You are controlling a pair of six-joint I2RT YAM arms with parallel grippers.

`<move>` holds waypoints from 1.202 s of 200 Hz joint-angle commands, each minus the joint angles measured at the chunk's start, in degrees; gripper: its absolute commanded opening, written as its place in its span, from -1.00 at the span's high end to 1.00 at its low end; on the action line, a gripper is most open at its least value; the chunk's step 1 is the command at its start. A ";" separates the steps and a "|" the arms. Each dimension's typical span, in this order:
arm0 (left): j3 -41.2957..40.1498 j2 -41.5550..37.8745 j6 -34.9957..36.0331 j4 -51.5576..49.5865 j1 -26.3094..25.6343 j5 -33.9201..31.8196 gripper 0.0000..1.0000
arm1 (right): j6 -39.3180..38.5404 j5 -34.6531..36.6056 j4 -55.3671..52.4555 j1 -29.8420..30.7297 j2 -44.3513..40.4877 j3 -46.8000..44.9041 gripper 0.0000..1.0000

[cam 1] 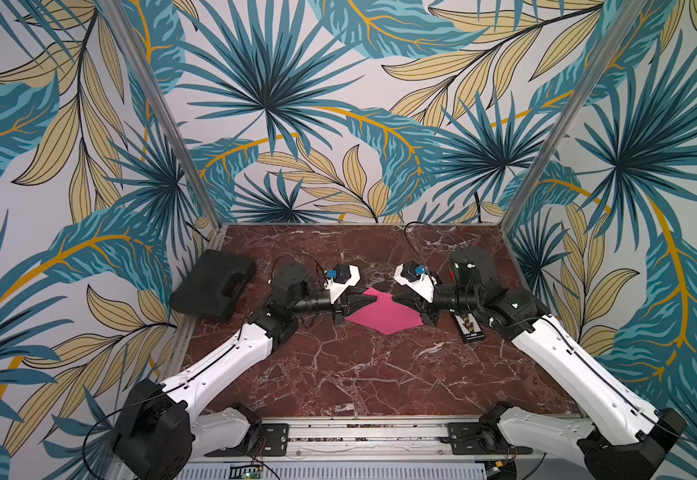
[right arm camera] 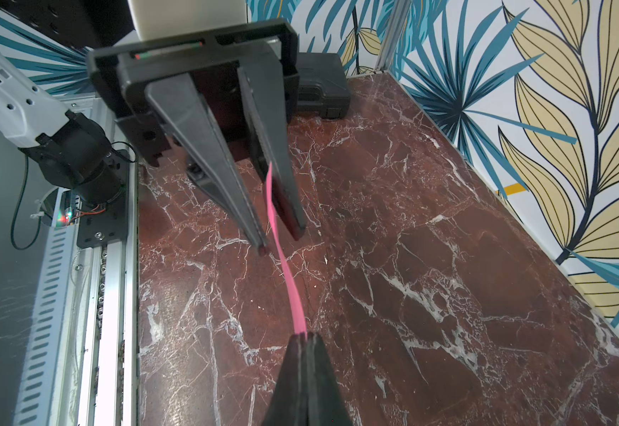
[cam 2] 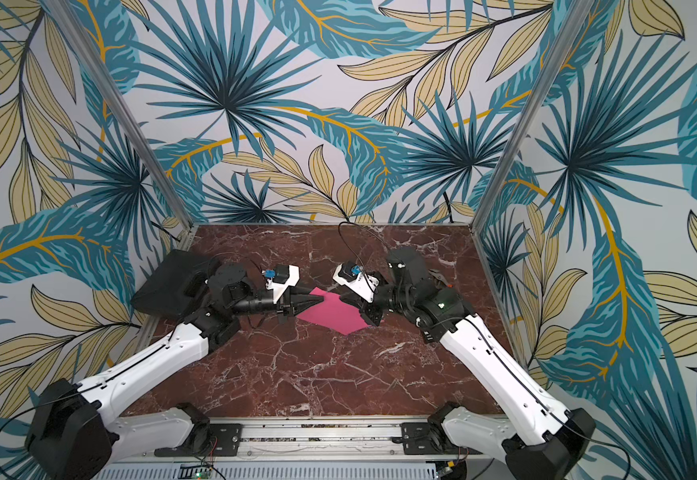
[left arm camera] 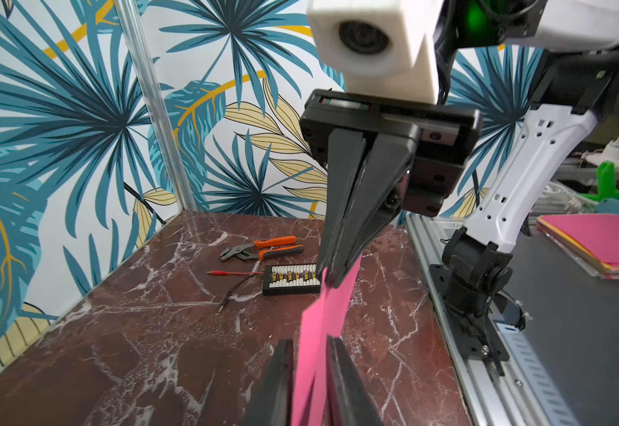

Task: Fold the square paper diagonally
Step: Pick up the paper from the center of the board, then fold the paper at the center of the board.

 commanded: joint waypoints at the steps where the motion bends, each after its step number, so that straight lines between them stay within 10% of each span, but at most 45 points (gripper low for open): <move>1: -0.57 -0.88 -0.47 2.10 -0.17 1.13 0.80 | 1.35 -1.60 1.44 0.27 -0.32 -1.59 1.00; 28: -0.66 -1.89 -0.73 1.39 -0.18 0.79 1.00 | 3.52 -2.25 3.64 0.27 -0.71 -2.35 1.00; 71: 4.47 -7.03 -1.93 -11.94 -0.17 -2.48 1.00 | 3.54 11.09 7.75 0.20 -7.08 -5.44 -0.27; 119: 15.65 -12.87 -1.87 -31.92 -0.21 -7.37 1.00 | -1.00 19.15 23.10 0.20 -19.22 -16.28 -0.98; 180: 30.44 -12.65 -11.23 -46.06 -0.68 -11.13 1.00 | -4.52 17.98 47.39 0.41 -27.61 -33.45 -0.99; 240: 34.55 -13.02 -15.28 -47.55 -1.30 -10.79 1.00 | -0.09 20.69 65.93 2.86 -18.83 -41.00 -0.99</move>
